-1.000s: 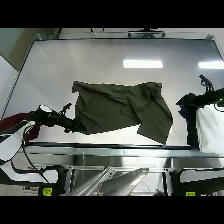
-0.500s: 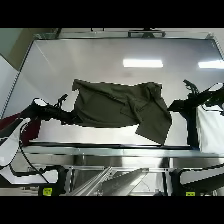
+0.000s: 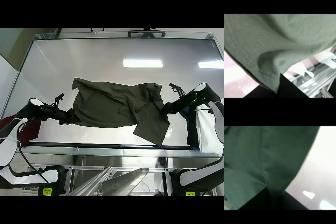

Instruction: Fold the shirts.

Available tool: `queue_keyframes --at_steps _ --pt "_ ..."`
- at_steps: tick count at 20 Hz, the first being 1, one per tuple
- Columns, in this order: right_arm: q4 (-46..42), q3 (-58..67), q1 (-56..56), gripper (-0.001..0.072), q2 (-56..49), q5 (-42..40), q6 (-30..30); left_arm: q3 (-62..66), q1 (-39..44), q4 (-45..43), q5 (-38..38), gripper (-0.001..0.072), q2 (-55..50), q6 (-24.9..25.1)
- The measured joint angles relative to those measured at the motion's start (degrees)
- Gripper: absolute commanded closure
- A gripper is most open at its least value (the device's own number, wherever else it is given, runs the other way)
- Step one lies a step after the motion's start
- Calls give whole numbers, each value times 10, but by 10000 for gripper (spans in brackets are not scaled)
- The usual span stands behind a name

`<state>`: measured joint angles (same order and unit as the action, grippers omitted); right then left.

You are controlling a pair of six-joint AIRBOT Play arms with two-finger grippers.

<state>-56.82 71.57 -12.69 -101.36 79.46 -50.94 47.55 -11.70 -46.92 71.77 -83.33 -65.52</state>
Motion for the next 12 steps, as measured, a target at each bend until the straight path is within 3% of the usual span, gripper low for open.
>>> queue_keyframes --at_steps 1,7,12 --pt "-2 0 1 688 0 3 -2 1 0 0 1 688 0 0" --pt "40 10 3 689 45 53 -13 74 -1 21 61 688 12 4" --pt "162 75 -19 689 182 82 -19 213 -37 153 143 687 98 18"
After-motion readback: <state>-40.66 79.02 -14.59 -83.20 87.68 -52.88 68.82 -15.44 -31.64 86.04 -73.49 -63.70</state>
